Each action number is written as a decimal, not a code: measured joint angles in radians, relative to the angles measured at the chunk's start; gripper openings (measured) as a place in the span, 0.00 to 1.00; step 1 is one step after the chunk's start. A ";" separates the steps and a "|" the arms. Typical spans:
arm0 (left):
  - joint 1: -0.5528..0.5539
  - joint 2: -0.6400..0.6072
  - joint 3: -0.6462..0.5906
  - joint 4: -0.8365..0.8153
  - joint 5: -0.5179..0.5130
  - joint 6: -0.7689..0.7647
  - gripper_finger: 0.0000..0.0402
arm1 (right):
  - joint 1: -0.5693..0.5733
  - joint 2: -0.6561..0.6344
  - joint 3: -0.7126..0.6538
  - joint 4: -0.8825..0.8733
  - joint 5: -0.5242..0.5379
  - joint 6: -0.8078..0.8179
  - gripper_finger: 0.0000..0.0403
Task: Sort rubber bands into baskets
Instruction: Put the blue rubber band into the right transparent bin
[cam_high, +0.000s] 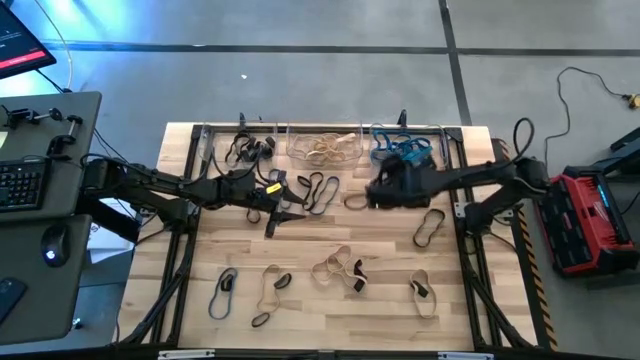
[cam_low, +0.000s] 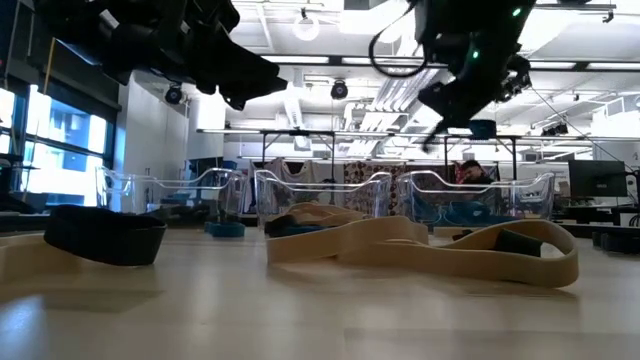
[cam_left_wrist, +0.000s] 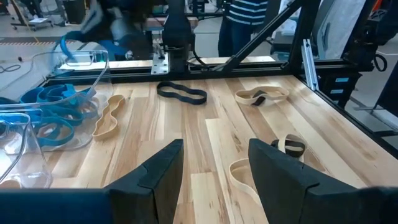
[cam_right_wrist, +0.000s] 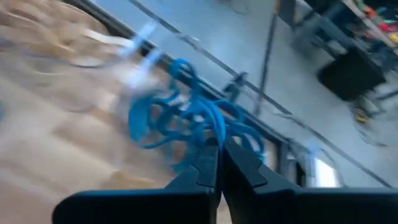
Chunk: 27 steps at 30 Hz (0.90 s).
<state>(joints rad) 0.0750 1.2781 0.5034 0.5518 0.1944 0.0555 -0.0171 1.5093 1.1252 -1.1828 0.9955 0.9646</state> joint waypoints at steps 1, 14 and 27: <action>0.000 0.000 0.000 0.000 0.000 0.000 0.43 | -0.036 0.000 0.000 0.000 -0.002 -0.024 0.00; 0.000 0.000 0.000 -0.029 0.000 0.000 0.43 | -0.421 0.000 -0.100 0.420 -0.306 -0.592 0.00; -0.057 0.007 0.000 -0.061 0.006 0.005 0.43 | -0.595 0.000 -0.100 0.464 -0.491 -0.780 0.00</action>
<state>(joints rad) 0.0176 1.2850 0.5034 0.4904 0.2003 0.0600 -0.6117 1.5093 1.0252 -0.7184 0.5040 0.1847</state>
